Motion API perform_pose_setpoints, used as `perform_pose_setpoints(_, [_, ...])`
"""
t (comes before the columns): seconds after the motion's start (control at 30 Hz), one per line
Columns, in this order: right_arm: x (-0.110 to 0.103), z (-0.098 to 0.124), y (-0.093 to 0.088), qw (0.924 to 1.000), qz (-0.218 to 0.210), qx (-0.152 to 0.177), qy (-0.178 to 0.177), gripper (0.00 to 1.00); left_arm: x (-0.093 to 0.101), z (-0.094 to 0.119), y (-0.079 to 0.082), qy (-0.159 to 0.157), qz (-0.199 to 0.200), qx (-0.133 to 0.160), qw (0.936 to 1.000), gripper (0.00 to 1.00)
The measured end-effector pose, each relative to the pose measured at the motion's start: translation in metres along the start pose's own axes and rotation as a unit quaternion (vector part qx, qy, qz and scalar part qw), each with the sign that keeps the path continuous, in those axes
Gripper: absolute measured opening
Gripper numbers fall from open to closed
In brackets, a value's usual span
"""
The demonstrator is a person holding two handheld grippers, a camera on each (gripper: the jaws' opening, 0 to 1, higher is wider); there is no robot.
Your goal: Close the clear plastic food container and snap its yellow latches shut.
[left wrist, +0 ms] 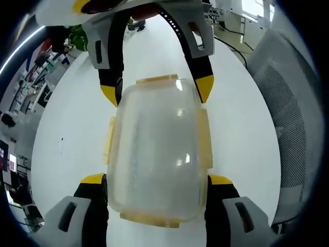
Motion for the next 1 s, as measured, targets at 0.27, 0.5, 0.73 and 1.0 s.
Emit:
perform_pose_setpoints(0.27, [0.008, -0.002, -0.001, 1.0000, -0.002, 0.000, 0.001, 0.74, -0.008, -0.001, 0.001, -0.001, 0.000, -0.002, 1.0000, 0.77])
perform_pose_setpoints(0.5, [0.016, -0.004, 0.000, 1.0000, -0.001, -0.003, 0.002, 0.74, -0.016, -0.003, 0.000, 0.000, 0.004, 0.000, 1.0000, 0.78])
perform_pose_setpoints(0.73, [0.022, -0.005, 0.001, 1.0000, 0.001, -0.007, 0.003, 0.74, -0.023, -0.004, -0.001, 0.000, 0.006, 0.000, 1.0000, 0.78])
perform_pose_setpoints(1.0, [0.030, -0.006, 0.002, 1.0000, 0.002, -0.006, 0.004, 0.74, -0.030, -0.005, -0.002, -0.002, 0.008, -0.003, 1.0000, 0.78])
Point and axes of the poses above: the point that each gripper's makers call its tool centre point, and the gripper's own axes: z roughly backward along the fingers, x roughly to its right, y roughly out of its top, the point moved 9 cm from there along z, roughly backward along the fingers, and after that the axes turned 5 degrees about -y, right-handed, at the moved point
